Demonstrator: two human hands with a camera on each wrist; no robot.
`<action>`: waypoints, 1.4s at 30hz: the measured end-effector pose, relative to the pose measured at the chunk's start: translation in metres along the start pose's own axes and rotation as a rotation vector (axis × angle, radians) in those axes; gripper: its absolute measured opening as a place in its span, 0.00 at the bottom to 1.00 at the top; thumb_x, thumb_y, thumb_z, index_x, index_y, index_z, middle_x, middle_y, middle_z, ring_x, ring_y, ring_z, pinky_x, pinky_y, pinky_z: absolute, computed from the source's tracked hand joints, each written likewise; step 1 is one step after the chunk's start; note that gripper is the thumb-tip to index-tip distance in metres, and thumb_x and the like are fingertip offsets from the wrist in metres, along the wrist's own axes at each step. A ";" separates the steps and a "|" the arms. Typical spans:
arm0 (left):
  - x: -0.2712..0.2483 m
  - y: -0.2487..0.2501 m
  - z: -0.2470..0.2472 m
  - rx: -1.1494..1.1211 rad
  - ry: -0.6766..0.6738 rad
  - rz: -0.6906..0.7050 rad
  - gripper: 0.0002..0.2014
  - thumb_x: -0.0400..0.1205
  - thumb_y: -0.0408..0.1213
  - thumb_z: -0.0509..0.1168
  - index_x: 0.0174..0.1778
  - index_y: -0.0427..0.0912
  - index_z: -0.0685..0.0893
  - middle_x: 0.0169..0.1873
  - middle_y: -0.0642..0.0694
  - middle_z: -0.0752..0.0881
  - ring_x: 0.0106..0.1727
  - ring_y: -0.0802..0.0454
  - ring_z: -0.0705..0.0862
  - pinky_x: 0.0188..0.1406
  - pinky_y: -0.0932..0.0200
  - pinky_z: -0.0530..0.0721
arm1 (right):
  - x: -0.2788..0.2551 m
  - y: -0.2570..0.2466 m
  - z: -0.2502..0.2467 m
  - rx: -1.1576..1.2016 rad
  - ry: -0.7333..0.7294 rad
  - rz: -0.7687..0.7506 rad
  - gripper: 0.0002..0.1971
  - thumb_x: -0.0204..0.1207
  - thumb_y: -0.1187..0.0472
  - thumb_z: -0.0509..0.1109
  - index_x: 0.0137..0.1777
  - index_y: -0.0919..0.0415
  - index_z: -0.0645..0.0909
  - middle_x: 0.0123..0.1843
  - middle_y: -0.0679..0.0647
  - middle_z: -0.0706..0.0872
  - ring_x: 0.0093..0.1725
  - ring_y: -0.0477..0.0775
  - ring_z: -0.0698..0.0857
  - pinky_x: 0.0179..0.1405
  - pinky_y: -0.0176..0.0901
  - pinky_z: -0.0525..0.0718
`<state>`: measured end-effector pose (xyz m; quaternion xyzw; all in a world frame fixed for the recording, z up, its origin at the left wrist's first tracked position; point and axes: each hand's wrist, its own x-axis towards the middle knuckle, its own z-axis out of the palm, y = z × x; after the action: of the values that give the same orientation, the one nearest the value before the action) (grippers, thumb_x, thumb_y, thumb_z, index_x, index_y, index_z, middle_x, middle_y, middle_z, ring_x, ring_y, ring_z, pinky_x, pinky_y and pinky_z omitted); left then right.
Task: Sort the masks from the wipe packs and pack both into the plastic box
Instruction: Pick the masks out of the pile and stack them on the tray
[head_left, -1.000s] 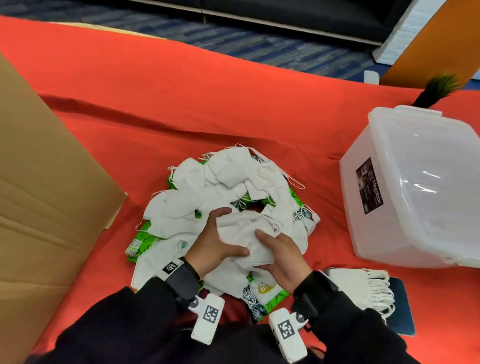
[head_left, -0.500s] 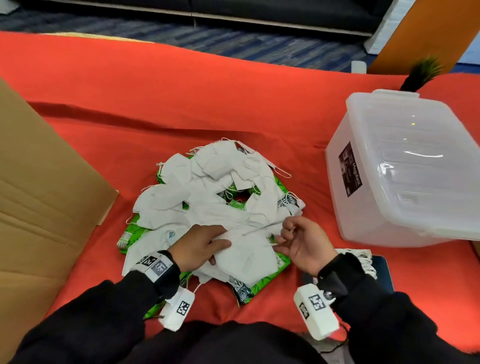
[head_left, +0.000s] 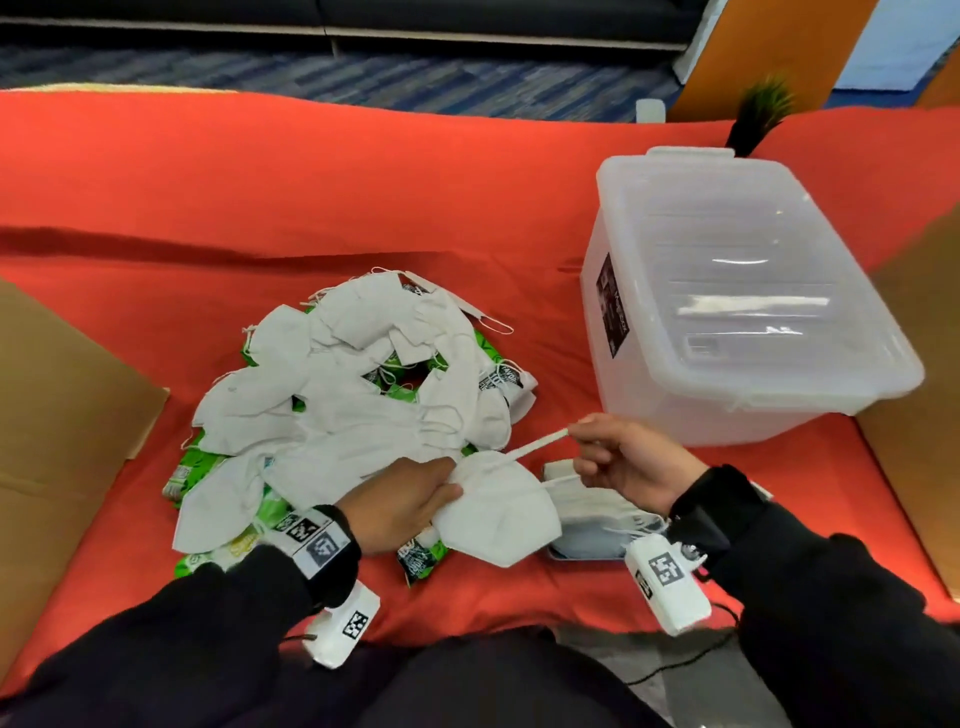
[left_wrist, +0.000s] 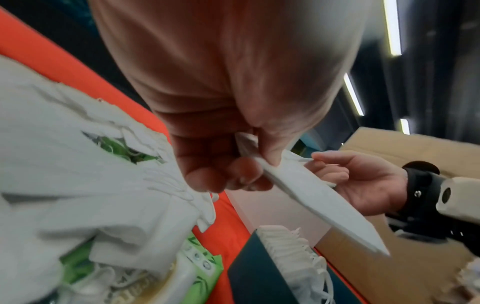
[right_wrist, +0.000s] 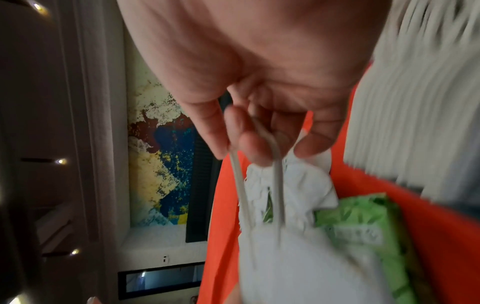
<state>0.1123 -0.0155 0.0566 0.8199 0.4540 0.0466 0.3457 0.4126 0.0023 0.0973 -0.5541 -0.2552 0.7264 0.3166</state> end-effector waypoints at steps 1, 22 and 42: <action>0.000 0.000 -0.002 0.038 -0.027 -0.013 0.18 0.90 0.57 0.52 0.44 0.47 0.70 0.31 0.57 0.74 0.32 0.62 0.73 0.37 0.56 0.69 | -0.004 -0.002 -0.011 -0.036 -0.013 -0.007 0.15 0.76 0.65 0.74 0.32 0.53 0.74 0.25 0.52 0.65 0.28 0.52 0.74 0.32 0.43 0.72; 0.080 0.086 0.107 0.412 0.069 0.296 0.11 0.90 0.46 0.55 0.52 0.44 0.78 0.44 0.44 0.84 0.42 0.41 0.84 0.33 0.49 0.77 | -0.019 0.045 -0.147 -0.646 -0.026 -0.072 0.04 0.73 0.74 0.79 0.46 0.68 0.89 0.36 0.62 0.91 0.33 0.49 0.88 0.38 0.36 0.83; 0.104 0.102 0.119 0.597 0.134 0.015 0.47 0.62 0.55 0.78 0.77 0.50 0.68 0.66 0.46 0.76 0.60 0.44 0.76 0.53 0.42 0.80 | 0.006 0.087 -0.128 0.040 0.344 -0.030 0.19 0.82 0.52 0.73 0.69 0.58 0.81 0.59 0.55 0.91 0.55 0.49 0.89 0.43 0.40 0.80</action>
<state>0.2919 -0.0325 0.0036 0.8836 0.4635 -0.0325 0.0586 0.5199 -0.0489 -0.0028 -0.6600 -0.1908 0.6211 0.3773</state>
